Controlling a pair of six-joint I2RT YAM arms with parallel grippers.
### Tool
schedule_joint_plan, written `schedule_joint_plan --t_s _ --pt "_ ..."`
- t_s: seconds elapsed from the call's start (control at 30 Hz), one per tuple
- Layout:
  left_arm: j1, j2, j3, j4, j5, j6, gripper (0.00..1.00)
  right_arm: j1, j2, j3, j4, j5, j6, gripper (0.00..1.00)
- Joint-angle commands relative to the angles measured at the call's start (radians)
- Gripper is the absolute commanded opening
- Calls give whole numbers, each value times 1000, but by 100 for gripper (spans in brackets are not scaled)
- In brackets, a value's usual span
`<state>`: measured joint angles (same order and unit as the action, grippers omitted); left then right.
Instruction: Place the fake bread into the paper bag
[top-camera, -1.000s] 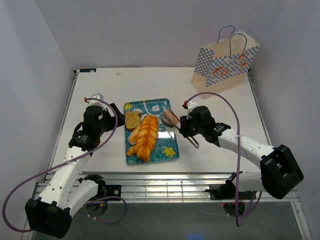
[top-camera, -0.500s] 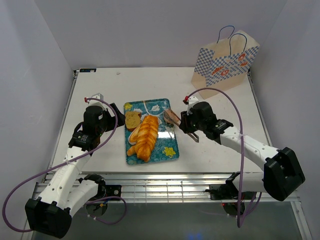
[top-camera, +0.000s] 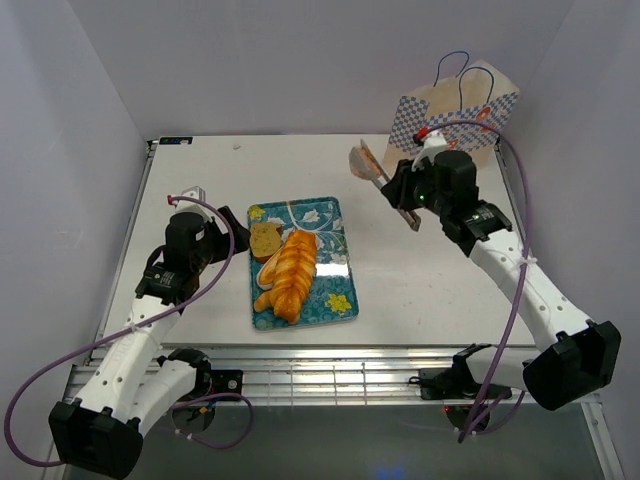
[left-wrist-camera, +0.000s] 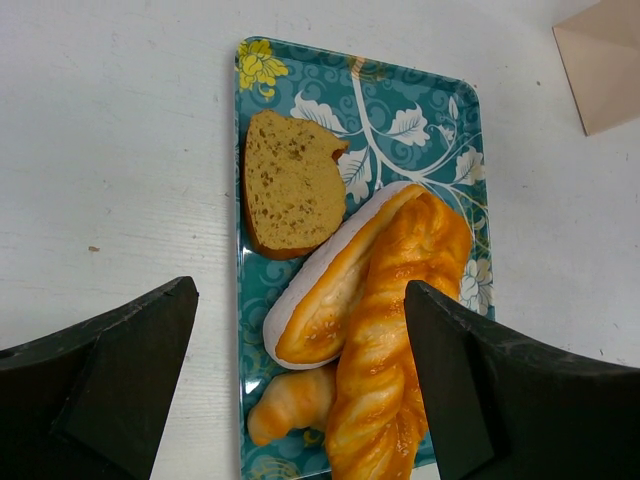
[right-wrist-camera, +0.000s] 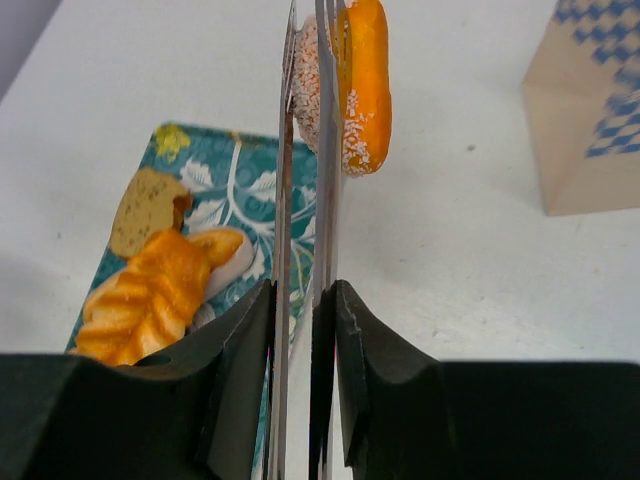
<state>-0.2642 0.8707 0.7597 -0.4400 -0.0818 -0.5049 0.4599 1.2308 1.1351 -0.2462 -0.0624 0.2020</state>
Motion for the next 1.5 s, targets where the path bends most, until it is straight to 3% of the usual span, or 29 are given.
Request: schedule_joint_plan --t_s 0.0,0.2,0.4,0.87,1.47 --pt "-4 -25 -13 15 7 9 95 -105 -28 126 4 -68 31 9" --pt "-7 -30 -10 15 10 11 95 -329 35 294 -2 -203 102 9" --pt "-10 -38 -11 15 11 9 95 -447 148 416 5 -300 181 9" --pt "-12 -41 -11 18 28 8 95 -573 285 520 64 -304 300 9" --pt "-13 -36 -13 23 42 6 95 -664 322 520 113 -323 386 11"
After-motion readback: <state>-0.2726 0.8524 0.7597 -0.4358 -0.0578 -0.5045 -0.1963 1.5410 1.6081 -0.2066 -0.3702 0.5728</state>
